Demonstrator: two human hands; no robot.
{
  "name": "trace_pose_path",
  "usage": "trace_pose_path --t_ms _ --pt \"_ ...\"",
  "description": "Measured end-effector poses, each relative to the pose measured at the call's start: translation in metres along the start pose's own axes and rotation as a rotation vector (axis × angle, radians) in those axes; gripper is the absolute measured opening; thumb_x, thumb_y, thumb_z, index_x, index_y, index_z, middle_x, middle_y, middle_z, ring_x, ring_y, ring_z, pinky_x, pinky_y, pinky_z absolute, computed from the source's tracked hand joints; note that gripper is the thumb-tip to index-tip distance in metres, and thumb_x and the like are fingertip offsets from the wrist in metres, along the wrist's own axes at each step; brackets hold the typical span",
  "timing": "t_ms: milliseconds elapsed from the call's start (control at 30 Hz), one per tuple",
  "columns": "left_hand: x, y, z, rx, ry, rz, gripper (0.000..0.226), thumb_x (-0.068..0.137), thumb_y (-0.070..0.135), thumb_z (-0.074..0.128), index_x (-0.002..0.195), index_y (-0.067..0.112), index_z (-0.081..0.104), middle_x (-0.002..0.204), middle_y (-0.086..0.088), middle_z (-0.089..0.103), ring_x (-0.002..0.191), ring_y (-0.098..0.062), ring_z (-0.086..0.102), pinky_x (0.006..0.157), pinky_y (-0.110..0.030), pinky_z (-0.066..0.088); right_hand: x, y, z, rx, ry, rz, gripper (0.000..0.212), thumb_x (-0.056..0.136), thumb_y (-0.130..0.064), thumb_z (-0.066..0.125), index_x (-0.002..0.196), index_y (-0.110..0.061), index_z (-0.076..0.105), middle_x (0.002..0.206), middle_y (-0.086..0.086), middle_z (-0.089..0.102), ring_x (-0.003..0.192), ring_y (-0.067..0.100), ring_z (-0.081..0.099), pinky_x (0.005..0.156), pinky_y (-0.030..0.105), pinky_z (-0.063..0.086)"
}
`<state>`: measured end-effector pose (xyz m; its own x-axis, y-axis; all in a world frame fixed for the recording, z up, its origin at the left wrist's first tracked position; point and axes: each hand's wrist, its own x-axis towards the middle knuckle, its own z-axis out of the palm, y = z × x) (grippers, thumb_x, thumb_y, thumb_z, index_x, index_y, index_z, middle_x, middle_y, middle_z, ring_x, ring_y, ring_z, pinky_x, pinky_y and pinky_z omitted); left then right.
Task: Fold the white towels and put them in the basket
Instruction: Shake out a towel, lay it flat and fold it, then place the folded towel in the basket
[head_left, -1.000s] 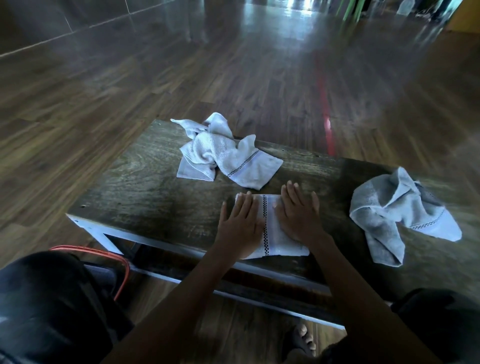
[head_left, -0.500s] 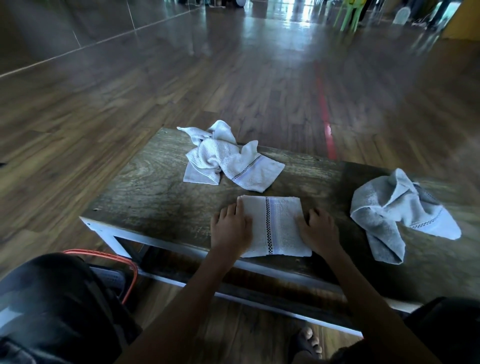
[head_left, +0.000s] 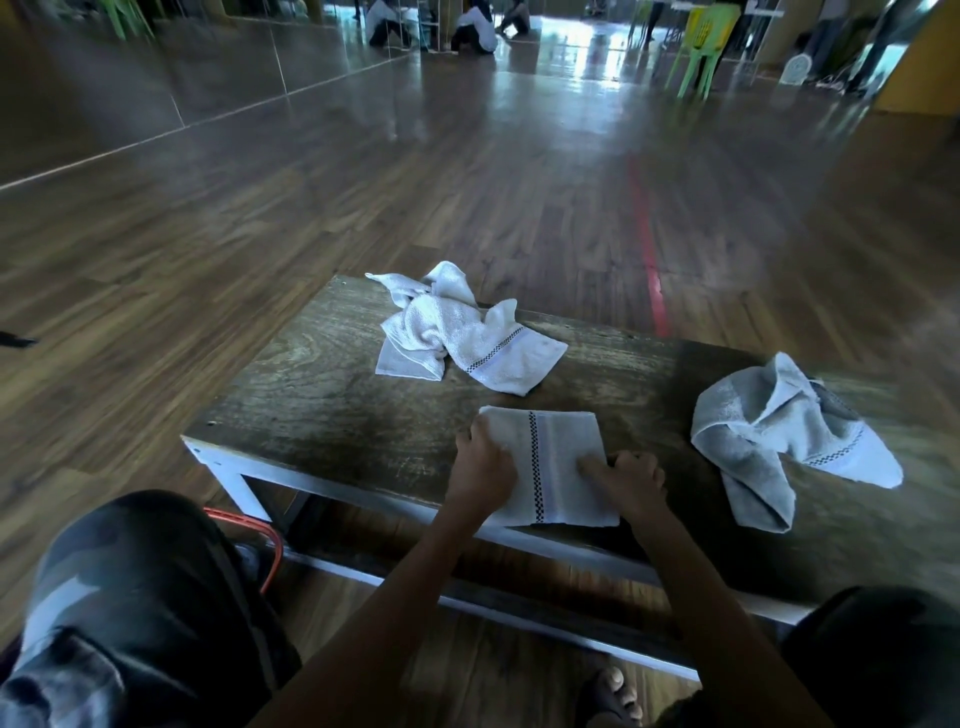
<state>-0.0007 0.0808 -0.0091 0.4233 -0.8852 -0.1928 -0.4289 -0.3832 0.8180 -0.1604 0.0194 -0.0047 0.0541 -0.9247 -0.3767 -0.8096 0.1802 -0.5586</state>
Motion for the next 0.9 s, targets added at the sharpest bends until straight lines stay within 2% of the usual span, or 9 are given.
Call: trace_pose_path --t_ms 67,167,267,333,400,533,667,767,900 --pt "-0.003 0.003 0.0 -0.161 -0.008 -0.022 0.055 0.092 0.01 0.046 0.144 0.013 0.026 0.14 -0.013 0.033 0.128 -0.03 0.038 0.098 -0.034 0.034 0.0 -0.003 -0.002 0.138 -0.008 0.014 0.048 0.08 -0.052 0.054 0.104 -0.011 0.058 0.12 0.011 0.053 0.105 0.027 0.051 0.09 0.043 0.044" --pt "-0.005 0.003 0.0 -0.384 0.015 -0.125 0.043 0.09 0.01 0.045 0.132 0.02 0.041 0.121 -0.003 0.051 0.109 -0.019 0.05 0.084 -0.029 0.043 -0.002 -0.003 -0.007 0.367 -0.07 0.034 0.02 0.087 -0.034 0.056 0.092 -0.015 0.052 0.097 0.001 0.056 0.085 0.014 0.052 0.072 0.033 0.042" --pt "-0.009 0.002 -0.002 -0.479 0.014 -0.159 0.025 0.093 0.01 0.047 0.116 0.021 0.048 0.096 0.006 0.055 0.094 -0.014 0.054 0.074 -0.027 0.049 -0.007 0.0 -0.009 0.477 -0.059 0.057 0.036 0.087 -0.025 0.059 0.116 -0.014 0.041 0.111 0.005 0.05 0.091 0.016 0.047 0.076 0.034 0.039" --pt "-0.009 0.001 -0.002 -0.515 -0.01 -0.164 0.034 0.093 0.01 0.05 0.128 0.014 0.049 0.102 -0.001 0.058 0.099 -0.02 0.058 0.087 -0.039 0.053 -0.01 -0.002 -0.007 0.545 -0.019 0.047 0.051 0.088 -0.019 0.057 0.132 -0.016 0.033 0.125 0.007 0.047 0.1 0.018 0.044 0.083 0.036 0.038" --pt "-0.01 0.001 -0.005 -0.497 0.004 -0.159 0.041 0.094 0.011 0.05 0.135 0.013 0.045 0.114 -0.005 0.057 0.103 -0.023 0.057 0.092 -0.04 0.051 -0.015 -0.006 -0.005 0.556 0.009 0.006 0.05 0.091 -0.018 0.051 0.137 -0.02 0.032 0.131 0.005 0.043 0.105 0.017 0.042 0.087 0.036 0.037" --pt "-0.02 -0.003 -0.019 -0.543 0.066 -0.143 0.048 0.095 0.012 0.048 0.141 0.018 0.038 0.128 -0.006 0.051 0.107 -0.02 0.053 0.086 -0.032 0.048 -0.027 -0.021 -0.001 0.521 0.027 -0.128 0.038 0.092 -0.013 0.04 0.127 -0.026 0.045 0.126 -0.001 0.048 0.105 0.013 0.045 0.086 0.034 0.037" --pt "-0.033 -0.009 -0.052 -0.627 0.159 -0.065 0.045 0.093 0.007 0.049 0.136 0.018 0.042 0.125 -0.006 0.054 0.103 -0.019 0.057 0.083 -0.03 0.052 -0.045 -0.055 0.007 0.512 0.039 -0.26 0.038 0.092 -0.01 0.037 0.122 -0.026 0.053 0.124 -0.01 0.046 0.106 0.008 0.042 0.081 0.028 0.034" --pt "-0.044 -0.013 -0.09 -0.67 0.245 0.027 0.04 0.093 0.002 0.047 0.129 0.02 0.044 0.109 0.002 0.058 0.091 -0.011 0.059 0.072 -0.016 0.051 -0.06 -0.088 0.015 0.558 0.004 -0.33 0.034 0.094 -0.012 0.037 0.12 -0.025 0.055 0.128 -0.01 0.045 0.107 0.006 0.041 0.083 0.025 0.033" --pt "-0.063 -0.025 -0.144 -0.632 0.378 0.062 0.043 0.094 0.014 0.053 0.135 0.021 0.044 0.12 -0.002 0.059 0.103 -0.015 0.059 0.078 -0.02 0.051 -0.088 -0.136 0.033 0.607 -0.04 -0.406 0.028 0.094 -0.014 0.041 0.113 -0.025 0.057 0.116 -0.012 0.049 0.089 -0.001 0.046 0.065 0.019 0.034"
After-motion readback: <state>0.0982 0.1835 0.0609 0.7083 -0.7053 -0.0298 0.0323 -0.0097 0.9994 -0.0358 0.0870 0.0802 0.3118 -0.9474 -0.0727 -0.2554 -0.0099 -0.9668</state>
